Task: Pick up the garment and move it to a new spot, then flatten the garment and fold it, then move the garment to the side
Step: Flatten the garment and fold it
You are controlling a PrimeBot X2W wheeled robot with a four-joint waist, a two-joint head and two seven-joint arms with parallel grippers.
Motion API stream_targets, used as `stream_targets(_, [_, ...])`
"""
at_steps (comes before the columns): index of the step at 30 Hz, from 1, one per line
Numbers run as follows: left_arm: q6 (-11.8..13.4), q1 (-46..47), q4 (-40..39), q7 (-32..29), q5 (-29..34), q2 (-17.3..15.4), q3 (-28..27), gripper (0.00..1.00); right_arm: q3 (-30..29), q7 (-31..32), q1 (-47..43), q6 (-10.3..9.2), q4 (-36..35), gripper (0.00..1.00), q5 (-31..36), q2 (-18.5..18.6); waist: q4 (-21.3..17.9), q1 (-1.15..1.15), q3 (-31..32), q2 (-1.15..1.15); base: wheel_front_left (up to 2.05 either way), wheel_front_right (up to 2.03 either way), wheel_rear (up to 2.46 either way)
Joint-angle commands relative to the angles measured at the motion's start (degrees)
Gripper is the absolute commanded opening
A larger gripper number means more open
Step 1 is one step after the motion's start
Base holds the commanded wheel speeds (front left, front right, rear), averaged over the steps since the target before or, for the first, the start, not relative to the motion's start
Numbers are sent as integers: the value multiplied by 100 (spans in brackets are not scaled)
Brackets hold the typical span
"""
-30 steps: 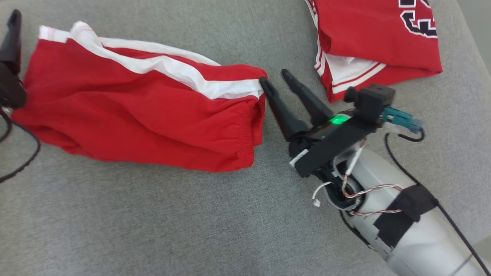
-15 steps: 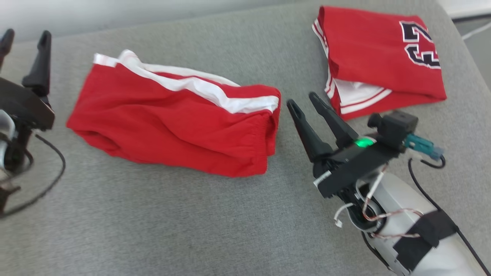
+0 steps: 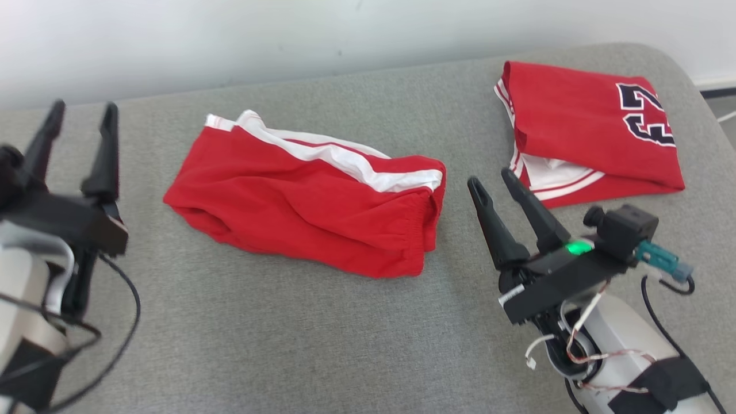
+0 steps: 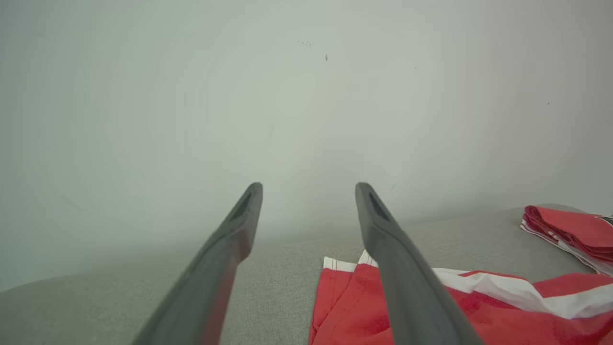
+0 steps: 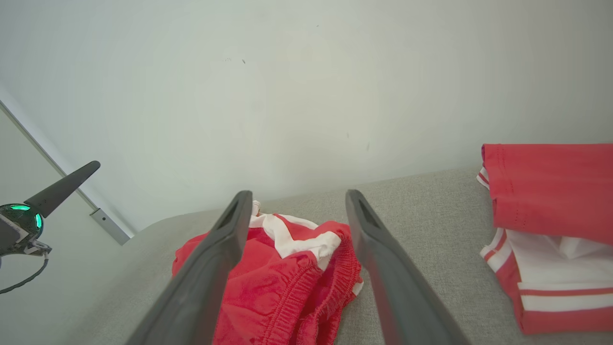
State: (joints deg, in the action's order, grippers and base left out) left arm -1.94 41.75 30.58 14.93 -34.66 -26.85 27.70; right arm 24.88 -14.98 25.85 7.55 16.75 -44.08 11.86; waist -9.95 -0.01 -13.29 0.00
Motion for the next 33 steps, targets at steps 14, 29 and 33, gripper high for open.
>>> stream_targets(14, [-214, -1137, -255, 38, 745, 519, -1003, 100, -685, -24, -700, -14, -390, 100, 722, -173, 83, 1, 270, 0, 0, 0, 0])
stream_targets(29, [-495, -1068, 862, 37, 1037, 830, -1378, 100, -897, -25, -1014, -14, -672, 100, 1214, -333, -463, 1, 94, 0, 0, 0, 0])
stream_targets(33, [-516, -917, 1197, 38, 1060, 814, -1318, 100, -877, -25, -973, -14, -691, 100, 1218, -318, -576, 1, -11, 0, 0, 0, 0])
